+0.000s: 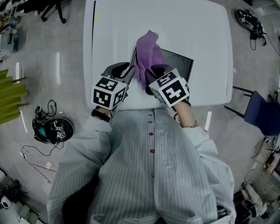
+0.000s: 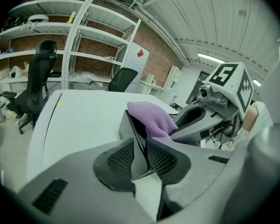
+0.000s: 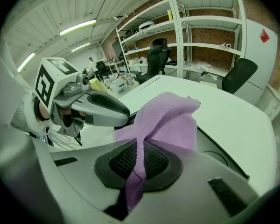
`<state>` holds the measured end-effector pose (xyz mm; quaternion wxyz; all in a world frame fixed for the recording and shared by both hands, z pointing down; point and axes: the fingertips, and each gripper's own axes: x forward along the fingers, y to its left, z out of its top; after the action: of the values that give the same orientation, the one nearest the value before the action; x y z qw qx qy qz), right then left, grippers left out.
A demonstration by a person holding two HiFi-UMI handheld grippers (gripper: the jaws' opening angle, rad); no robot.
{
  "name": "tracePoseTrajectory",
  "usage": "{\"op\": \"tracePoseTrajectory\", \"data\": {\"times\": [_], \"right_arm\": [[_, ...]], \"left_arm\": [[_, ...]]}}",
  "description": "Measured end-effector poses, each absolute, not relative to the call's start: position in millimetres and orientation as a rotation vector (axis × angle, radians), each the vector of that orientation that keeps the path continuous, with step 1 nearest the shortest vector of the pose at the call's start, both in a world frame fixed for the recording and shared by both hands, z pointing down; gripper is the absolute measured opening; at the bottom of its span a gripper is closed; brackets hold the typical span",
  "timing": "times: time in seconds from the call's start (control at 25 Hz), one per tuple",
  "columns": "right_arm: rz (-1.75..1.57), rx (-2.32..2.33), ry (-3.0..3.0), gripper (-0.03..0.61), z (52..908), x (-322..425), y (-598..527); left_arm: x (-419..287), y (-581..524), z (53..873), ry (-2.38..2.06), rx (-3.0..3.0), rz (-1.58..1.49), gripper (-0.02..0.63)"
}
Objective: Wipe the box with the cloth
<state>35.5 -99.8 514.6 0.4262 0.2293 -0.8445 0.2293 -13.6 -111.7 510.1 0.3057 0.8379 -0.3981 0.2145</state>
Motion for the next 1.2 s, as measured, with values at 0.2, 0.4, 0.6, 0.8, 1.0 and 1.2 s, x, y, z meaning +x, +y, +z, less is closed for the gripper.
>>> {"op": "tracePoseTrajectory", "data": {"times": [0.2,0.4,0.6,0.8,1.0,1.2], "right_arm": [[0.581,0.619,-2.074,0.023,513.7,64.5,-97.3],[0.544,0.651,-2.016,0.023,513.6,92.1,-90.5],[0.503,0.674,-1.946,0.023,514.2,120.9,-84.9],[0.474,0.707,-1.881,0.023,514.7,150.3,-80.5],[0.513,0.765,-1.877,0.023,511.5,176.4,-75.5],[0.539,0.808,-1.909,0.023,505.9,183.2,-74.7]], "left_arm": [[-13.2,-112.9,510.0,-1.061,2.222,0.587,0.067],[-12.5,-112.3,510.0,-1.069,2.227,0.608,0.067],[-11.5,-112.7,509.6,-1.087,2.227,0.618,0.067],[-12.1,-112.3,510.3,-1.101,2.223,0.627,0.067],[-9.8,-111.6,510.2,-1.116,2.216,0.628,0.067],[-8.0,-112.3,509.6,-1.127,2.208,0.626,0.067]]}}
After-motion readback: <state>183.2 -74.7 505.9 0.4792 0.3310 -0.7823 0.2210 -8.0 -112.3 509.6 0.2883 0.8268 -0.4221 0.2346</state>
